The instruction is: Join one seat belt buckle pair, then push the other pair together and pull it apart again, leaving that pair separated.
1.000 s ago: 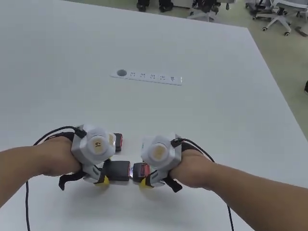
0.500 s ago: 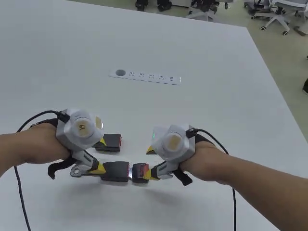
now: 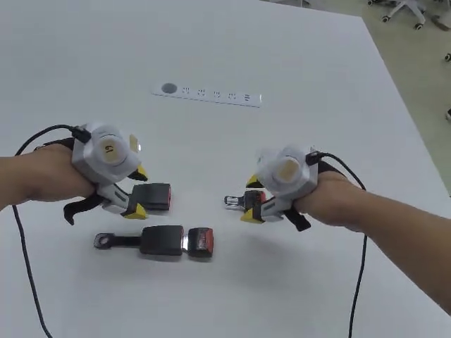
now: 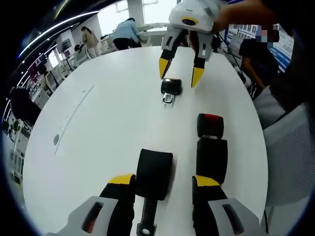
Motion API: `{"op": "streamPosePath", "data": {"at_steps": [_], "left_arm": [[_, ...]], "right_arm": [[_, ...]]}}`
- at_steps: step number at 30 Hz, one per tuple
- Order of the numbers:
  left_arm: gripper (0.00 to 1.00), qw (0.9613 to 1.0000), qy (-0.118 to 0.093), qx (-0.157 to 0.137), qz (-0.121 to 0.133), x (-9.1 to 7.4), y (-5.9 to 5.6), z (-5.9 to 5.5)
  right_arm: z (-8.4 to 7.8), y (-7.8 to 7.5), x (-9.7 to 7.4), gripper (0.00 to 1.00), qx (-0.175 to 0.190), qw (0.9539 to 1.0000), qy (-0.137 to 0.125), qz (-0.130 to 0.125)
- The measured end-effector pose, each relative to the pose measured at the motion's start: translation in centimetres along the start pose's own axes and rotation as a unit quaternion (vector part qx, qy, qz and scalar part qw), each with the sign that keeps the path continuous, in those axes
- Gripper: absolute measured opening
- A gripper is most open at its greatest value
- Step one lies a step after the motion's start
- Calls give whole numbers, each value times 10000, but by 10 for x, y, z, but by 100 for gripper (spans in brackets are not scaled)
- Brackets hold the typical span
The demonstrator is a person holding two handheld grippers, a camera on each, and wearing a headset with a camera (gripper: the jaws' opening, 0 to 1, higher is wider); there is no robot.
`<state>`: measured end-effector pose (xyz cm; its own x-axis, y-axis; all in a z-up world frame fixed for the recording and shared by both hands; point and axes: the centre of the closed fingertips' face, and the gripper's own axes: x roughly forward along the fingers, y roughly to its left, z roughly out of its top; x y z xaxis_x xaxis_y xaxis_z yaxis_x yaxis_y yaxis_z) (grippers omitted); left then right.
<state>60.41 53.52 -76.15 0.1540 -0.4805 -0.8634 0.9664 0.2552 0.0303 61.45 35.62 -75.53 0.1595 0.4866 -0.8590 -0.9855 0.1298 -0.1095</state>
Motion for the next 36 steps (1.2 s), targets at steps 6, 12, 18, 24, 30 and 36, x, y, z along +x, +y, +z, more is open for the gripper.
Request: {"op": "streamPosePath", "data": {"at_steps": [6,12,18,24,30,36], "left_arm": [[47,9998,149,104,-31,14,12,-8],[44,9994,299,123,-154,19,12,-15],[39,9986,383,289,-226,32,11,-16],[36,9988,373,144,-278,32,13,-15],[35,9986,368,205,-324,33,11,-15],[35,9986,355,228,-327,33,12,-16]], "right_arm": [[-15,-12,4,41,151,9999,44,63],[-25,-3,16,38,-128,9987,310,392],[-34,-6,27,36,-194,9976,470,460],[-32,-4,24,32,-130,9974,384,594],[-35,-7,28,32,-135,9970,385,662],[-32,-4,29,32,-279,9960,500,693]]}}
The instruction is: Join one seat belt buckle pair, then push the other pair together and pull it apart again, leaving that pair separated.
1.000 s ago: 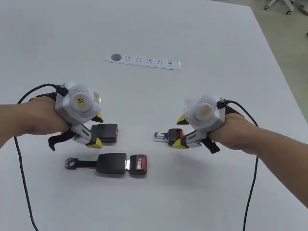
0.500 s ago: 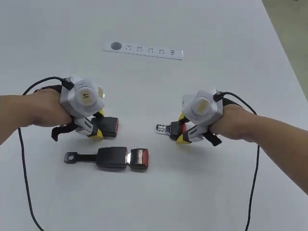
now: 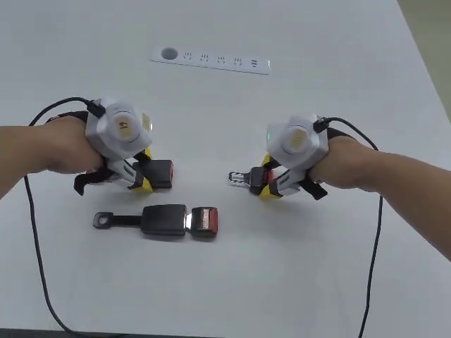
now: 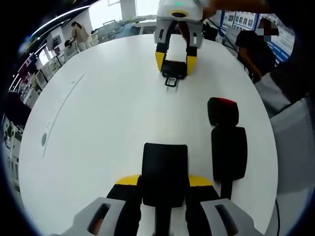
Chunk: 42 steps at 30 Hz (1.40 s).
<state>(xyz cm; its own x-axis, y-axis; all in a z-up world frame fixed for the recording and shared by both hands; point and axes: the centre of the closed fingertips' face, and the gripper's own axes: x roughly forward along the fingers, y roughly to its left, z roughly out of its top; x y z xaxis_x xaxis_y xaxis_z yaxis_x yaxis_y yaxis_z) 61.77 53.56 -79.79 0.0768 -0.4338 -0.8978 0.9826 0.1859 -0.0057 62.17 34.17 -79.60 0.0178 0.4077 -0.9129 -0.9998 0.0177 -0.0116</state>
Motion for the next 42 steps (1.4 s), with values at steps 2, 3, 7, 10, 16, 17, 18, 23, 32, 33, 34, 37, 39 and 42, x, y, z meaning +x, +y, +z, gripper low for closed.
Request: {"op": "streamPosePath", "data": {"at_steps": [2,3,7,10,16,17,18,23,32,33,34,37,39,42], "left_arm": [[35,10000,-12,24,-4,-1,-1,1],[35,10000,-11,52,-6,-1,-2,2],[34,10000,7,78,1,-1,-3,3],[34,10000,19,92,-1,-1,-2,3],[34,9999,41,114,19,-3,-5,6],[34,9999,37,113,23,-3,-6,6],[34,9999,34,111,27,-2,-4,6],[34,9999,54,112,24,-1,-3,6],[34,9999,74,111,38,-1,-3,6],[34,9999,65,113,41,-1,-3,6],[34,9999,63,121,40,-1,-3,6],[34,9999,63,140,27,-1,-3,6],[34,9998,47,167,21,-1,-4,7],[34,9997,51,236,11,-1,-5,8]], "right_arm": [[6,2,0,32,-20,10000,-54,43],[7,6,4,32,-22,10000,-73,45],[19,2,9,32,24,9999,-156,61],[31,7,15,32,-33,9998,-201,63],[55,12,20,32,-119,9994,-312,77],[59,12,23,32,-135,9994,-326,60],[64,11,25,32,-135,9992,-370,7],[83,9,35,32,-67,9989,-467,-18],[98,9,39,32,-229,9990,-375,-63],[100,9,39,32,-266,9988,-411,-77],[102,9,37,32,-279,9984,-479,-89],[107,8,42,32,-288,9980,-568,-61],[106,9,43,32,-295,9981,-547,-17],[109,9,41,31,-274,9973,-677,53]]}}
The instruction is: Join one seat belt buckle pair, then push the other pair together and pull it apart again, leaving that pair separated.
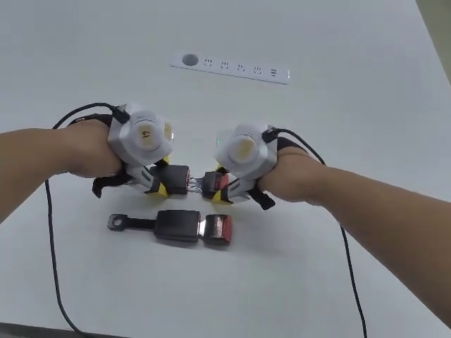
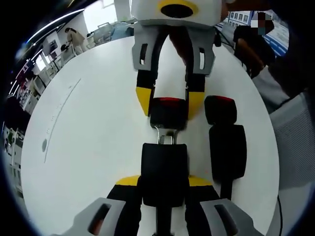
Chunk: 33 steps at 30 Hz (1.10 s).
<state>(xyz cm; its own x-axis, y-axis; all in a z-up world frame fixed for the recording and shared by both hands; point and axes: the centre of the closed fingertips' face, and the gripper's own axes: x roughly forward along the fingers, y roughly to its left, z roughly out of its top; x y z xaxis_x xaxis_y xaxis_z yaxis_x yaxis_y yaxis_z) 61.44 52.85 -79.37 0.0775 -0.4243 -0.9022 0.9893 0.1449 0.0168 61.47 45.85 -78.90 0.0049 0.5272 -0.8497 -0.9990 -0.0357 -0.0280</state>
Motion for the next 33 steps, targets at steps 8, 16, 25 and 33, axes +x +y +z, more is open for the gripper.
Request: {"op": "streamPosePath", "data": {"at_steps": [8,16,25,33], "left_arm": [[33,9998,-43,131,-127,-1,-3,4],[33,9998,-126,91,-131,-4,-5,7],[32,9995,-313,-27,-55,-7,-6,5],[33,9995,-309,-55,-26,-7,-4,4]], "right_arm": [[2,-3,6,30,-2,10000,50,73],[13,-4,14,29,36,10000,73,55],[20,-1,15,29,-46,9995,311,26],[17,-4,17,30,1,9993,359,41]]}}
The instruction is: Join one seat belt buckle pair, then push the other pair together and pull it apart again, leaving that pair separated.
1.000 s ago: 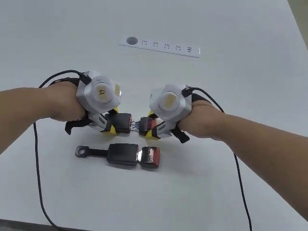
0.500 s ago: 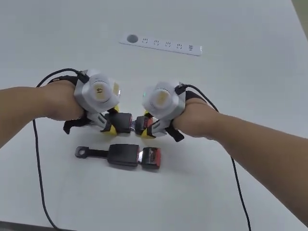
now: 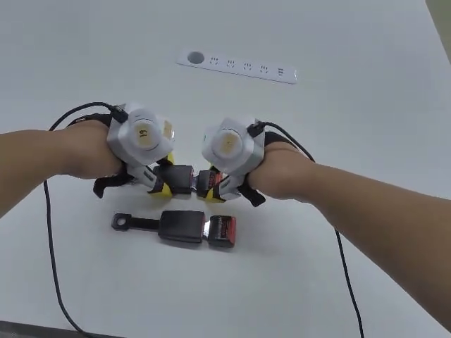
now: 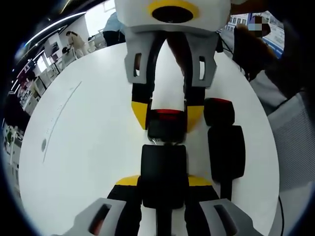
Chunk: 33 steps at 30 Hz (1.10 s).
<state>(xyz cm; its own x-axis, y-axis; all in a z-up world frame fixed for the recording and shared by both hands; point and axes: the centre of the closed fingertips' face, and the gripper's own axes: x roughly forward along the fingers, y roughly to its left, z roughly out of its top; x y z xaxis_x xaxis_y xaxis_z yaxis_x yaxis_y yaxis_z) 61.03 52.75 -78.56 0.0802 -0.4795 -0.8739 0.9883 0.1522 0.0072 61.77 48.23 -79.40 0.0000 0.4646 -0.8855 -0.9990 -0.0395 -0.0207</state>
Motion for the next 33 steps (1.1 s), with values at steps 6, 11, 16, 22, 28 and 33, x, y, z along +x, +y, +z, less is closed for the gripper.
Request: {"op": "streamPosePath", "data": {"at_steps": [6,11,16,22,28,33], "left_arm": [[33,10000,16,-11,25,-1,-1,2],[33,10000,17,7,-14,0,1,1],[33,10000,7,37,-19,-1,0,2],[33,10000,-7,28,-20,-2,-1,4],[33,10000,11,18,-23,0,3,-1],[33,10000,30,1,-36,3,7,-4]], "right_arm": [[-1,1,-4,31,-32,10000,13,-49],[-2,4,-3,31,-70,9999,93,-80],[-15,0,-10,31,30,10000,36,-77],[-19,2,-17,32,26,9998,-107,-161],[-45,1,-25,32,293,9992,-94,-242],[-67,3,-38,32,426,9987,-23,-296]]}}
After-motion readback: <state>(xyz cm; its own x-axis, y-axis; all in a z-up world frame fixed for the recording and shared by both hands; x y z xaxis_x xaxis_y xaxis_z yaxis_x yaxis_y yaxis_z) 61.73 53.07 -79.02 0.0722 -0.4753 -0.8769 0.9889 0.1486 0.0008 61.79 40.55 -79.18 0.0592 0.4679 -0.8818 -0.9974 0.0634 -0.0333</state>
